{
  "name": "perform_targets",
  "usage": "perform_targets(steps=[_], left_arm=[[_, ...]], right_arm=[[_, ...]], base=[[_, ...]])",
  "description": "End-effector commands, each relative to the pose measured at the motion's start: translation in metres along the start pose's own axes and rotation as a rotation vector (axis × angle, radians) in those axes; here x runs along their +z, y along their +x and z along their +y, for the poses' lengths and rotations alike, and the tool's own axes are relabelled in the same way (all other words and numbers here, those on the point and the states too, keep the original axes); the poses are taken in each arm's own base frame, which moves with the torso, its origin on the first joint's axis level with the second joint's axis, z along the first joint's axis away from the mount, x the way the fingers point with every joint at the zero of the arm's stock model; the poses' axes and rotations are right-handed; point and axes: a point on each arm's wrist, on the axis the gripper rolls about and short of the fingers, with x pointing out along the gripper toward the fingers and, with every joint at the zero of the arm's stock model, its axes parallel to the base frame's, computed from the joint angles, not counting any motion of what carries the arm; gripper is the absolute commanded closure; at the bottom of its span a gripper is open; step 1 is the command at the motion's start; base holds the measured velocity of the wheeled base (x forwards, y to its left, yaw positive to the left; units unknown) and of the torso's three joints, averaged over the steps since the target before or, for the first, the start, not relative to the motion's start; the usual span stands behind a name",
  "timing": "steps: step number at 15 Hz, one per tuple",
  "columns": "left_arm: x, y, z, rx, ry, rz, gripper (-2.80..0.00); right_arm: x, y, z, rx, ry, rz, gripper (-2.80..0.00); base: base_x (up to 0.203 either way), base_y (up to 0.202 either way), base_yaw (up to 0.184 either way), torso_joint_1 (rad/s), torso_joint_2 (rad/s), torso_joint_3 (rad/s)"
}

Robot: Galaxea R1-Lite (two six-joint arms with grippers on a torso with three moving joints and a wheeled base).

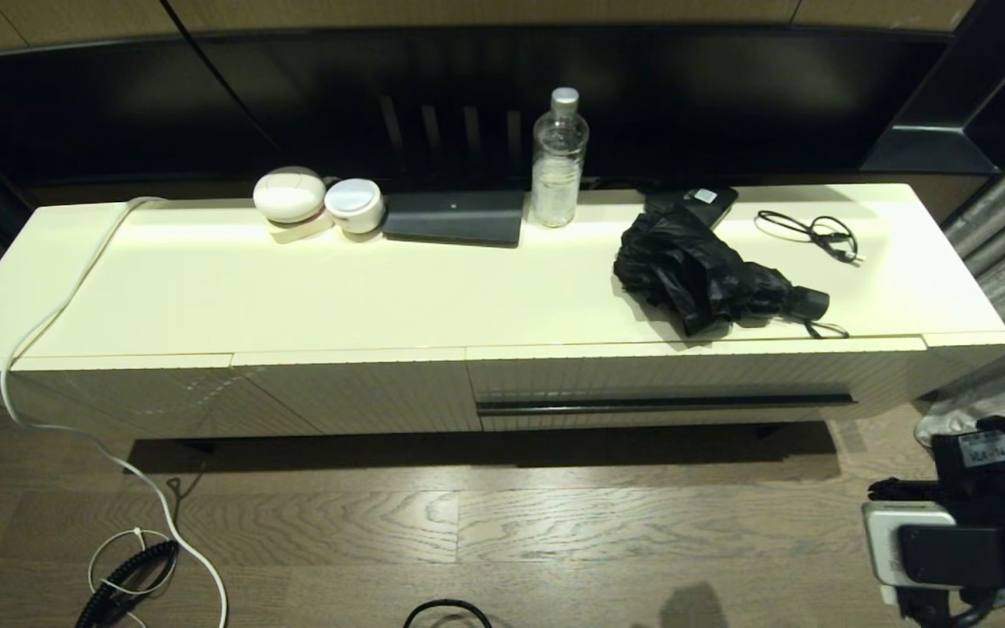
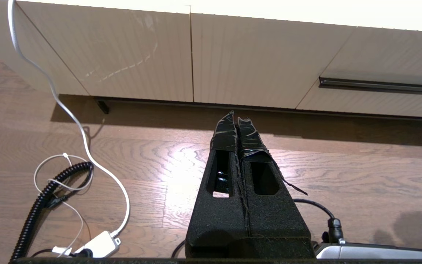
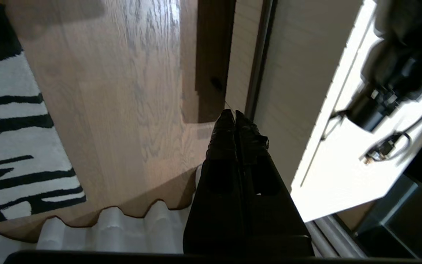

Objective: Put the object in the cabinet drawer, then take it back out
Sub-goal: Open the drawer

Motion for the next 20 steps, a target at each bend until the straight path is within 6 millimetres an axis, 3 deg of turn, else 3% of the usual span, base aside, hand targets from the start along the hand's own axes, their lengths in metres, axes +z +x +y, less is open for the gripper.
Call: perform_targets(steps=[1, 5, 13, 14, 20], left_arm=[[0.000, 0.000, 0.000, 0.000, -0.001, -0.002, 0.00], [0.000, 0.000, 0.000, 0.000, -0.001, -0.002, 0.00], [0.000, 0.000, 0.000, 0.000, -0.001, -0.002, 0.00], [0.000, 0.000, 0.000, 0.000, -0.001, -0.002, 0.00], [0.000, 0.000, 0.000, 0.000, -0.001, -0.002, 0.00]], right_arm=[[0.008, 0.041, 0.003, 0.090, -0.020, 0.011, 0.00], [0.017, 0.084, 0.011, 0.093, -0.020, 0.003, 0.00], [0.024, 0.150, 0.043, 0.028, 0.062, -0.017, 0.00], [0.025, 0.155, 0.047, 0.028, 0.067, -0.025, -2.80], [0.025, 0.167, 0.046, 0.020, 0.074, -0.049, -2.80]], base=[[0.000, 0.000, 0.000, 0.000, 0.00, 0.000], [0.000, 0.000, 0.000, 0.000, 0.00, 0.000], [0.000, 0.000, 0.000, 0.000, 0.00, 0.000], [0.000, 0.000, 0.000, 0.000, 0.00, 0.000], [0.000, 0.000, 0.000, 0.000, 0.00, 0.000]])
